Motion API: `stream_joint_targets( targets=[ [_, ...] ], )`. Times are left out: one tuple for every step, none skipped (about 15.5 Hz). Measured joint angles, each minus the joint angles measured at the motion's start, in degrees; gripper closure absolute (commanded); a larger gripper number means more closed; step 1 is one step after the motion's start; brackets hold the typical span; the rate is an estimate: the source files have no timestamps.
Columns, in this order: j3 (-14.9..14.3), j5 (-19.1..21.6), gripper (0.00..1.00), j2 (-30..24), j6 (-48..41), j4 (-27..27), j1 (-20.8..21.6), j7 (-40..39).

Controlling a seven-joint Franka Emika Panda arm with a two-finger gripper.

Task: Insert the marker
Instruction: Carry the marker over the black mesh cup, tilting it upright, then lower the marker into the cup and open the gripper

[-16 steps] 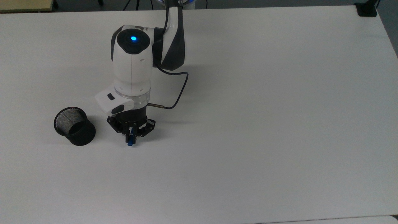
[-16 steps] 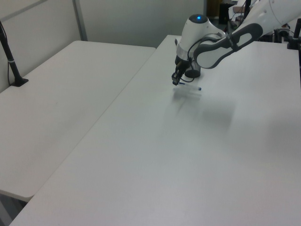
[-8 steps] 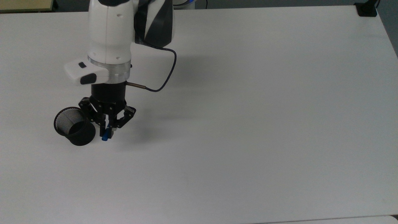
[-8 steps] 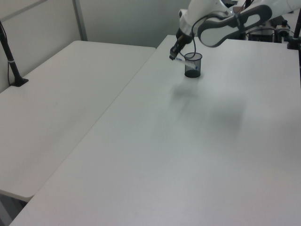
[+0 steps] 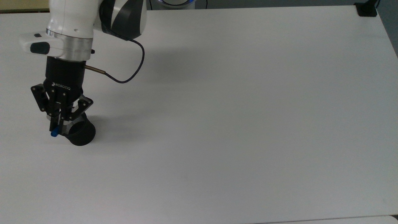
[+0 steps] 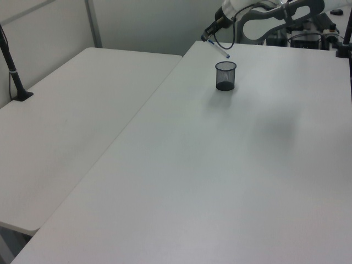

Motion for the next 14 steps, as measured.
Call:
stream_joint_targets(
  targets=[
    [-0.6, 0.0, 0.88, 0.1, 2.1, -0.5, -0.2, 0.0],
    [-1.1, -0.1, 0.88, 0.2, 4.4, -1.2, -0.4, 0.0],
    [-1.3, -0.1, 0.88, 0.3, 6.5, -1.8, -0.8, 0.0],
    [-1.4, -0.1, 0.88, 0.5, 8.1, -2.4, -1.2, 0.0],
    [-1.4, -0.2, 0.88, 0.8, 9.3, -2.8, -1.5, 0.0],
    [-1.5, -0.5, 0.88, 1.1, 10.0, -3.1, -1.8, 0.0],
    [-1.6, -0.8, 0.88, 1.5, 10.7, -3.3, -1.9, 0.0],
    [-1.7, -1.1, 0.86, 2.2, 11.8, -3.5, -2.1, 0.0],
    [-1.7, -1.2, 0.86, 2.8, 12.4, -3.5, -2.4, 0.0],
    [-1.8, -1.3, 0.86, 3.3, 12.8, -3.5, -2.5, 0.0],
    [-1.9, -1.3, 0.86, 3.8, 13.3, -3.6, -2.7, 0.0],
    [-2.0, -1.3, 0.85, 4.4, 14.0, -3.7, -2.9, 0.0],
    [-2.0, -1.4, 0.84, 4.9, 14.9, -3.9, -3.2, 0.0],
    [-2.0, -1.4, 0.83, 5.4, 15.8, -4.2, -3.3, 0.0]
  ],
)
